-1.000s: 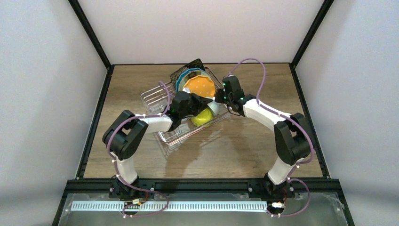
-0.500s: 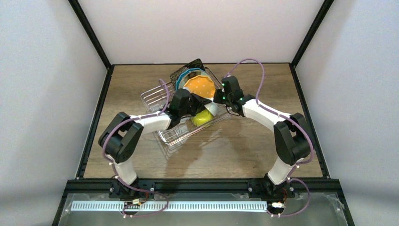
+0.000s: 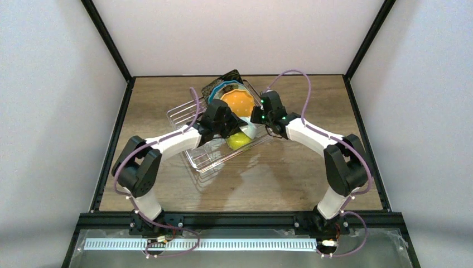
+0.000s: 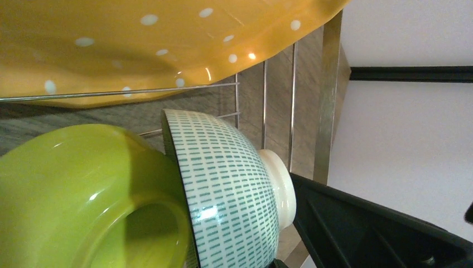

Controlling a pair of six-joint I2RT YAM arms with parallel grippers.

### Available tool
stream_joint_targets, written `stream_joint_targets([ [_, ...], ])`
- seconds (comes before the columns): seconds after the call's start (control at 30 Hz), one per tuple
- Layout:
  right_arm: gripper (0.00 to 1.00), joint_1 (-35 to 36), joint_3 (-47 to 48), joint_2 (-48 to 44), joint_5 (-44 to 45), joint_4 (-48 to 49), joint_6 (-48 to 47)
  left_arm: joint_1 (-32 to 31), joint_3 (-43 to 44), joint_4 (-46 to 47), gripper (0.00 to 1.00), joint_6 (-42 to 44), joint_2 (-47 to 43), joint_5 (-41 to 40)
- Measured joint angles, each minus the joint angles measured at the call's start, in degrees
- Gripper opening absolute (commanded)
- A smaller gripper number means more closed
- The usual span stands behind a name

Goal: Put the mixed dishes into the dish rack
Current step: Turn the bowl upside down.

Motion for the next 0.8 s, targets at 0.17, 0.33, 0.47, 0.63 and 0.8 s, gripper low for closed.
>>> stream_joint_targets([
  [0.17,0.01,0.9,0.9,0.3,0.1,-0.2,0.0,0.0,1.8,-6.9,0.58,2.2,-1.4,-0.5],
  [0.33,0.01,2.5,2.2,1.0,0.0,-0.7,0.0,0.4,1.9,-14.0,0.58,4.3,-4.3,-1.5],
  [0.47,0.01,4.1,3.2,1.9,-0.5,-1.1,0.2,0.8,1.9,-16.8,0.58,5.1,-6.8,-2.4],
  [0.63,0.01,5.7,4.4,3.0,-0.7,-1.6,0.3,1.1,1.9,-19.2,0.58,5.8,-9.6,-3.2],
  [0.8,0.01,6.4,4.9,3.0,-0.5,-1.8,0.3,1.4,1.9,-20.0,0.58,5.9,-11.5,-3.8],
])
